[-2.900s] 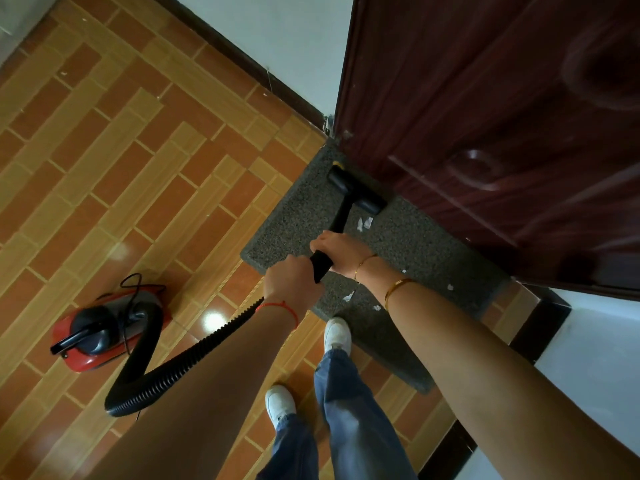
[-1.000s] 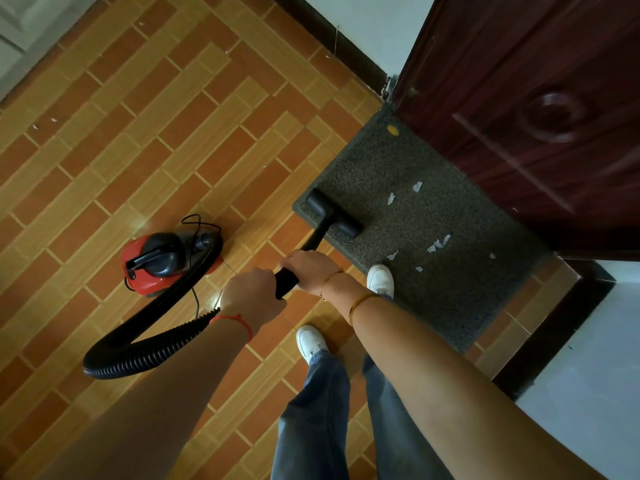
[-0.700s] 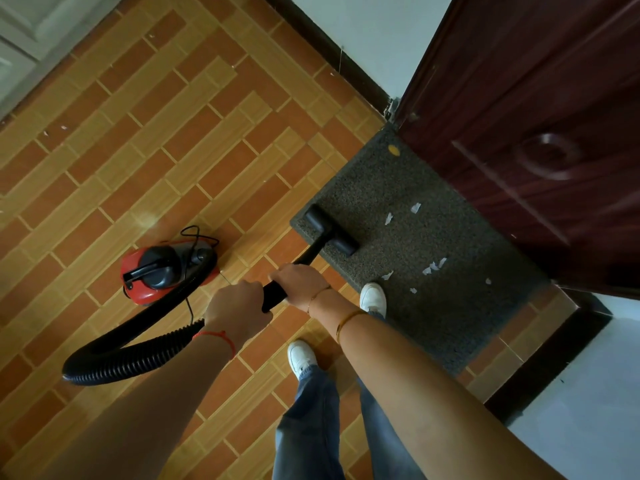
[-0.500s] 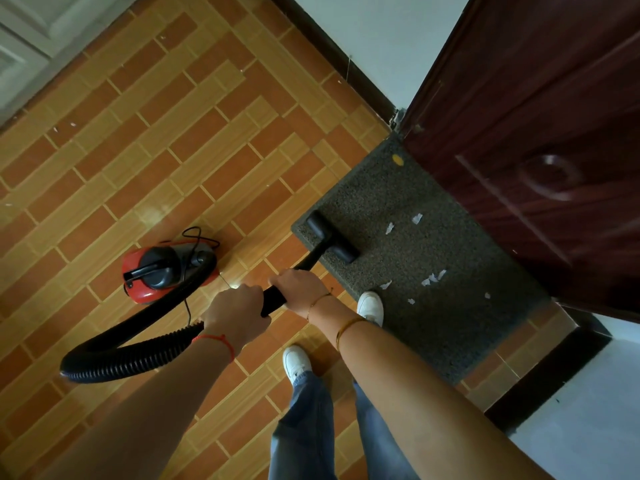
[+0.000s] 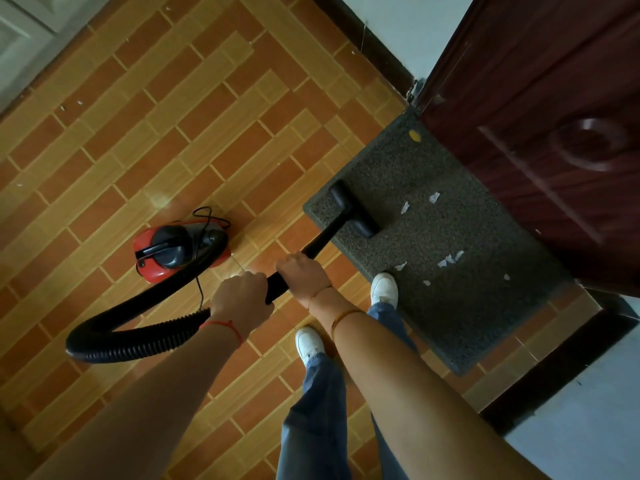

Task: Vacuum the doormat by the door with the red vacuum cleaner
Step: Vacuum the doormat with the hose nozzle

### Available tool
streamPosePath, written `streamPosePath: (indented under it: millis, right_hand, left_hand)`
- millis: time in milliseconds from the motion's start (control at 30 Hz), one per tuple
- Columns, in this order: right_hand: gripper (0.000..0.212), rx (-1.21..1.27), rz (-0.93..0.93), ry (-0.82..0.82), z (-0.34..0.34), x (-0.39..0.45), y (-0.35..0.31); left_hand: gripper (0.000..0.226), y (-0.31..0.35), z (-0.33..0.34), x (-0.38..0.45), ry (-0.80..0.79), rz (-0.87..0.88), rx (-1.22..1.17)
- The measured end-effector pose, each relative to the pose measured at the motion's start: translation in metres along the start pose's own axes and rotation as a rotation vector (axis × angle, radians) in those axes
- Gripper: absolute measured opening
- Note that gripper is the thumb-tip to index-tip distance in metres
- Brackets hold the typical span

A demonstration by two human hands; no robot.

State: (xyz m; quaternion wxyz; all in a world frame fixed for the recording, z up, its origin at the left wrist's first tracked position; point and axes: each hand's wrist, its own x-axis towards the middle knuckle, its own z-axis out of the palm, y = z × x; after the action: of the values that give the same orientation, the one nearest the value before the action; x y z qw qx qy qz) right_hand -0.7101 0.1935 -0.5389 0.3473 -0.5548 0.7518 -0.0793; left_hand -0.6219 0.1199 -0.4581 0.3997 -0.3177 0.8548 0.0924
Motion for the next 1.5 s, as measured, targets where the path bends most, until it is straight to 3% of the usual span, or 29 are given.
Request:
streamPosePath:
  millis: [433, 933, 1233, 1500]
  right_hand:
    - [0.019, -0.062, 0.036, -0.082, -0.063, -0.007, 0.137]
    - [0.005, -0.063, 0.151, -0.075, -0.169, 0.014, 0.266]
    - [0.003, -0.047, 0.124, -0.086, -0.174, -0.006, 0.265]
    - [0.006, 0.029, 0.135, -0.079, -0.133, -0.044, 0.216]
  left_hand:
    - [0.007, 0.115, -0.036, 0.063, 0.038, 0.048, -0.217]
    - [0.014, 0.222, -0.143, 0.145, 0.083, 0.146, -0.167]
    - [0.010, 0.231, -0.149, 0.130, 0.044, 0.167, -0.118]
    - [0.009, 0.206, -0.112, 0.081, -0.032, 0.186, -0.106]
